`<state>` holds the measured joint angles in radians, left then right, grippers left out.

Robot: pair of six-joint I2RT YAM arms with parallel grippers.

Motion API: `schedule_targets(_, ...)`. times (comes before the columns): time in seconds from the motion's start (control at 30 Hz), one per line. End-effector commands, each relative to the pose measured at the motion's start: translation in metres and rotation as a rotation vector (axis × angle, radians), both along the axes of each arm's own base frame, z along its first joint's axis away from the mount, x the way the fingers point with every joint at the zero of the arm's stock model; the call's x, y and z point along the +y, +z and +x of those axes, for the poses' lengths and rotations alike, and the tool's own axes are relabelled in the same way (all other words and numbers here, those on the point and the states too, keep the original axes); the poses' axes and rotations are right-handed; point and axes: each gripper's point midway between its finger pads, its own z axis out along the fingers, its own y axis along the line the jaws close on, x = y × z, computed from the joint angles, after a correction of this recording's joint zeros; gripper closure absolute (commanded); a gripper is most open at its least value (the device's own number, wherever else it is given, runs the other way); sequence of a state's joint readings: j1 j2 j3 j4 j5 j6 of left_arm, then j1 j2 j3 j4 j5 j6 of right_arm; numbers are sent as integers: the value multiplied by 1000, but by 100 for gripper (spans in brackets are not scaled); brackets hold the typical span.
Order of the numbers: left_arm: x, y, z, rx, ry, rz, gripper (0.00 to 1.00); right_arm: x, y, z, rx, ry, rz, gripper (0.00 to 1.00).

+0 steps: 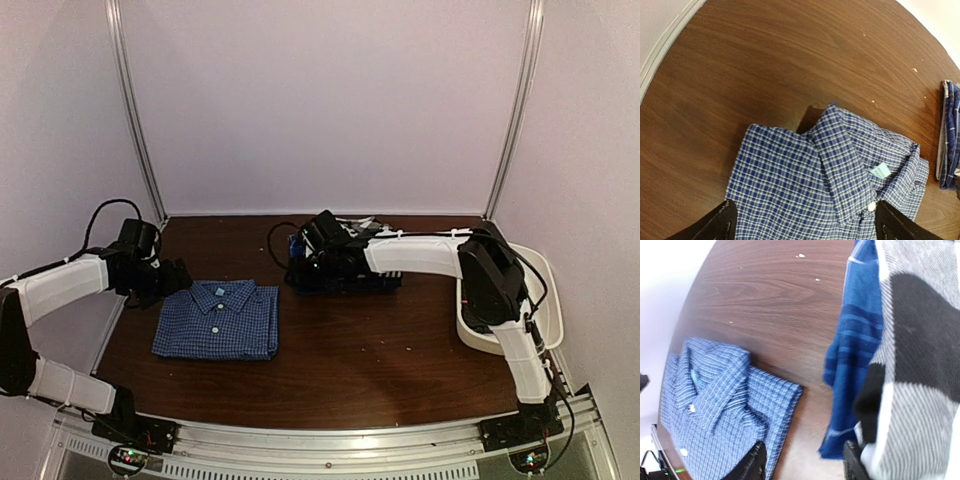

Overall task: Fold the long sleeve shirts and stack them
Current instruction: Move the square-folded shirt to the center of the board, then pick up the square-folded shirt from the center of the board.

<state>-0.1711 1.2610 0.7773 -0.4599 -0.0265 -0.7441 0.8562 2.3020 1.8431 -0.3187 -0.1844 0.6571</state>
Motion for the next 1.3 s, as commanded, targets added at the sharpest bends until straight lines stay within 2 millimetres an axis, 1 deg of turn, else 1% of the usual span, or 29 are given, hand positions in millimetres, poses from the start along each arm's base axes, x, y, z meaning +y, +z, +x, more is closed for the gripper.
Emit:
schedule_targets(0.0, 18, -7, -4, 12, 81, -6, 2, 10, 52, -14, -83, 47, 68, 40)
schedule_targets(0.1, 20, -12, -4, 22, 100, -17, 2, 19, 47, -30, -62, 82, 85, 35)
schedule_targets(0.17, 21, -14, -4, 27, 109, -18, 2, 26, 38, -41, -46, 104, 78, 33)
schedule_targets(0.27, 24, -17, -5, 41, 125, -4, 2, 34, 25, -52, -17, 129, 76, 31)
schedule_targets(0.43, 31, -25, -9, 67, 151, 17, 2, 41, 3, -57, 0, 144, 33, 31)
schedule_targets(0.53, 33, -27, -11, 73, 161, 22, 2, 49, -6, -62, 22, 166, 30, 33)
schedule_targets(0.7, 34, -27, -13, 71, 169, 20, 2, 56, -27, -69, 43, 179, -1, 35)
schedule_targets(0.87, 35, -27, -14, 64, 162, 24, 2, 64, -40, -71, 60, 192, -13, 39)
schedule_targets(0.93, 35, -27, -16, 64, 165, 25, 2, 68, -43, -73, 65, 201, -11, 42)
schedule_targets(1.1, 35, -26, -16, 57, 167, 14, 2, 78, -50, -82, 82, 231, -15, 57)
schedule_targets(1.2, 30, -26, -14, 48, 143, -2, 2, 77, -53, -83, 83, 245, -31, 74)
schedule_targets(1.27, 23, -25, -13, 33, 107, -29, 2, 72, -52, -79, 70, 242, -59, 85)
